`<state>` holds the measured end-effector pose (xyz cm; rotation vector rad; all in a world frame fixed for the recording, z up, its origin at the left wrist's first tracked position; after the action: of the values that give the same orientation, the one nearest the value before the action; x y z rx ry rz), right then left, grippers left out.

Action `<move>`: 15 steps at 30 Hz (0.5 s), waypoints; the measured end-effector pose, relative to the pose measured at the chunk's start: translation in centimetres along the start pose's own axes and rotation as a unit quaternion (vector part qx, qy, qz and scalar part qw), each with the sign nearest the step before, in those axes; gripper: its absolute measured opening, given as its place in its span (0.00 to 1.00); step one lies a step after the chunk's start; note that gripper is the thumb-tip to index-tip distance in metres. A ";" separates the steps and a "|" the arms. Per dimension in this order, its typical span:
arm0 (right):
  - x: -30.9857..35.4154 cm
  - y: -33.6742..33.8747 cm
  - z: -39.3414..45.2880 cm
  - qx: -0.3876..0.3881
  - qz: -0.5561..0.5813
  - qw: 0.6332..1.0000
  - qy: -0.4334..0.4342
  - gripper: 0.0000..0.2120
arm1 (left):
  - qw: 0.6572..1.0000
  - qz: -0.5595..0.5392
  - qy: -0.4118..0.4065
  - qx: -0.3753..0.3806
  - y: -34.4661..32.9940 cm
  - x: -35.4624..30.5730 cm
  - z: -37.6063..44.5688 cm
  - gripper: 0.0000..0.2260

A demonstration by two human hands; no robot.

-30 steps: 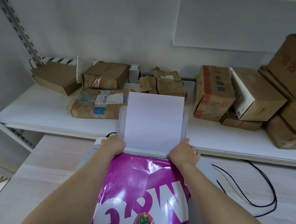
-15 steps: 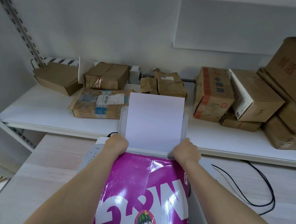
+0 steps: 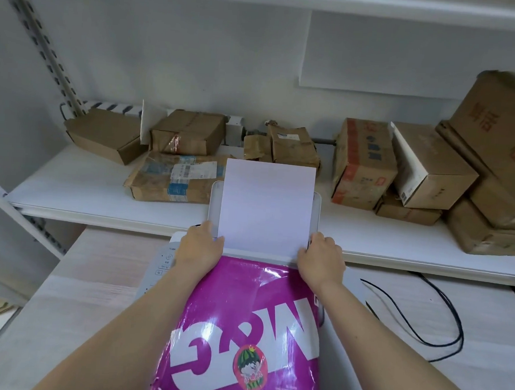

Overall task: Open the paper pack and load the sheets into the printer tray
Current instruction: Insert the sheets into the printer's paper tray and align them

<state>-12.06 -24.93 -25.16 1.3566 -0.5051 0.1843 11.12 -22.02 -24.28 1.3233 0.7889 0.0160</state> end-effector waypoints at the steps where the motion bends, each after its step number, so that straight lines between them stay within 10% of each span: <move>1: -0.2 0.2 -0.4 0.005 0.005 1.000 0.007 0.15 | 1.000 0.004 -0.017 -0.008 0.2 0.2 -0.5 0.18; 10: -1.5 2.4 -5.7 0.007 0.022 0.998 0.055 0.18 | 0.977 0.136 -0.151 -0.062 1.5 2.0 -6.9 0.29; 15: -2.1 3.8 -10.6 0.002 0.037 0.999 0.038 0.17 | 0.984 0.153 -0.088 -0.021 2.0 4.4 -11.9 0.28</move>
<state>-12.91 -13.60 -24.10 1.3311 -0.4920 0.2977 9.03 -9.36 -25.12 1.3737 0.4278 0.1570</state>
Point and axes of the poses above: each hand's wrist, its own z-axis towards the middle knuckle, its own y-axis out of the back of the hand, x = y × z, the point moved 2 cm from there along z, towards the middle knuckle, and after that the axes turned 14 degrees about -x, right-handed, at the moved point
